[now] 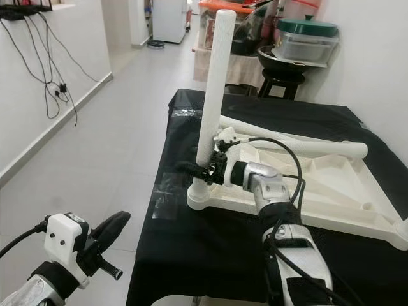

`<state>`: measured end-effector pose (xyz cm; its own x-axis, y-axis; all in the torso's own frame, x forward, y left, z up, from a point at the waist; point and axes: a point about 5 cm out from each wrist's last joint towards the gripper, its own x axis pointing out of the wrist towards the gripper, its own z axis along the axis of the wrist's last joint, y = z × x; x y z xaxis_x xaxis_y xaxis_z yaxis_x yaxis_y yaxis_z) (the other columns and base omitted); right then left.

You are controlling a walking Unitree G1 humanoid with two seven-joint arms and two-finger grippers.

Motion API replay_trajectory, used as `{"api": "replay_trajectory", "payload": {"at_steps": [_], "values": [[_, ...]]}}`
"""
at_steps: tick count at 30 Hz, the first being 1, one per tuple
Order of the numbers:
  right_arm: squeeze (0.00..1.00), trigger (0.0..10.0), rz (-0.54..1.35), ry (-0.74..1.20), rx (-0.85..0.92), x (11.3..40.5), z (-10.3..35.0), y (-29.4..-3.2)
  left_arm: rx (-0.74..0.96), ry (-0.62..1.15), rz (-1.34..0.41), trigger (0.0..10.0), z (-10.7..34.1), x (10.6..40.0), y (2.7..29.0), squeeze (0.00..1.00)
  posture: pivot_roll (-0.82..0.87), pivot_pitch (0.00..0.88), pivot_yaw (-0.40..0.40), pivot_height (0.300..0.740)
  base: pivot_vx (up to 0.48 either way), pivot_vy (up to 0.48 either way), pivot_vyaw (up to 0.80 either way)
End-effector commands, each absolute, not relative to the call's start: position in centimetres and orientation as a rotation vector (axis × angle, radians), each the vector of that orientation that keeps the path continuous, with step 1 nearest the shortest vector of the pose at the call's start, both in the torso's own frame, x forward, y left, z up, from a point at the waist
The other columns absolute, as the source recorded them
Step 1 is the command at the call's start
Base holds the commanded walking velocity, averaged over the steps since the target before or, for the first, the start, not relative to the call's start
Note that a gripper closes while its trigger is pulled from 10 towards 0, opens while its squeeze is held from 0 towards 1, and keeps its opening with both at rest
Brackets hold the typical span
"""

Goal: Building children table

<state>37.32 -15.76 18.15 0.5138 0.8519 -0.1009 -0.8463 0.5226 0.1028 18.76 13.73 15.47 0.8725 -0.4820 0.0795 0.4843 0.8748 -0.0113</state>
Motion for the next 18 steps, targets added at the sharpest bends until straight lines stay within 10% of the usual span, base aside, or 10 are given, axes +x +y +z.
{"api": "replay_trajectory", "payload": {"at_steps": [1,12,13,14,18], "values": [[0.00,0.0,1.074,0.153,0.048,37.2,18.0,-15.4,-0.030,-0.066,-0.507,10.0,15.2,18.6,13.6,0.00,0.05,0.000,-0.106,0.740,0.000,0.000,0.00],[0.00,0.0,0.849,0.143,-0.074,36.8,16.7,-17.4,-0.031,-0.069,-0.507,10.0,15.4,18.4,13.6,0.00,0.05,0.000,-0.111,0.740,0.000,0.000,0.00],[0.00,0.0,0.303,0.204,0.083,36.7,15.1,-17.4,-0.029,-0.067,-0.506,10.0,15.4,18.2,13.9,0.00,0.04,0.002,-0.133,0.740,0.000,0.000,0.00],[0.00,0.0,0.148,0.239,0.119,36.3,14.5,-17.7,-0.029,-0.067,-0.506,10.0,15.4,18.2,13.9,0.00,0.04,0.002,-0.133,0.740,0.000,0.000,0.00],[0.00,0.0,0.107,0.181,0.077,31.9,13.3,-13.6,-0.030,-0.067,-0.504,10.0,15.6,18.3,14.0,0.00,0.03,0.014,-0.091,0.740,0.000,0.000,0.00]]}}
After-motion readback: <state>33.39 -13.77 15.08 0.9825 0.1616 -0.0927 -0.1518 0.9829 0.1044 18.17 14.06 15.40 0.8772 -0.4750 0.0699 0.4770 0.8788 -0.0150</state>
